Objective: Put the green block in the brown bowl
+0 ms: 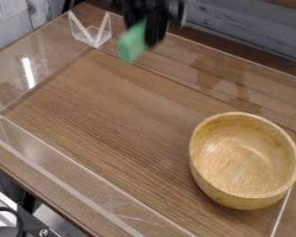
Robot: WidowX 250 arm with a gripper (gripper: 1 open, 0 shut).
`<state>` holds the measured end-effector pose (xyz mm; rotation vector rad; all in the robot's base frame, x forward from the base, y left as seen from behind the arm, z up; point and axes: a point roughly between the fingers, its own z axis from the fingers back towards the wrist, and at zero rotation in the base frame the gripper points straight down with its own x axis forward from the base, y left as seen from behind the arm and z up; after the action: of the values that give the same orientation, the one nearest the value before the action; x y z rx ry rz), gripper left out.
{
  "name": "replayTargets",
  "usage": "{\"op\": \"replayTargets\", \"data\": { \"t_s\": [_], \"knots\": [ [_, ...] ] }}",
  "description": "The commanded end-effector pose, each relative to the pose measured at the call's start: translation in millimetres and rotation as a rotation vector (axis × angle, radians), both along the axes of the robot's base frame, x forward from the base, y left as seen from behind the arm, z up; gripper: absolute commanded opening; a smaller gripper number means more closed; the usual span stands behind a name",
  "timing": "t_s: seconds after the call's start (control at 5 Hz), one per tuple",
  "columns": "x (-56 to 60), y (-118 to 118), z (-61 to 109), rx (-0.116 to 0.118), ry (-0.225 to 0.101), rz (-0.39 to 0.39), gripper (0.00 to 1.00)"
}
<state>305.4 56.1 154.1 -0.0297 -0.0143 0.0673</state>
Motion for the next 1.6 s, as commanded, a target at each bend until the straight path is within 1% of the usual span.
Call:
{"op": "replayTargets", "data": {
  "t_s": [0.0, 0.2, 0.6, 1.0, 1.2, 1.4],
  "knots": [
    [19.0, 16, 10.9, 0.032, -0.105, 0.012, 0.00],
    [31.7, 23, -8.3, 0.045, -0.128, 0.004, 0.00],
    [50.3, 32, -40.0, 0.061, -0.179, -0.022, 0.00],
    [66.1, 38, -54.8, 0.068, -0.210, -0.042, 0.00],
    [71.1, 41, -59.2, 0.071, -0.228, -0.044, 0.00],
    [72.4, 44, -62.8, 0.074, -0.244, -0.044, 0.00]
  ]
}}
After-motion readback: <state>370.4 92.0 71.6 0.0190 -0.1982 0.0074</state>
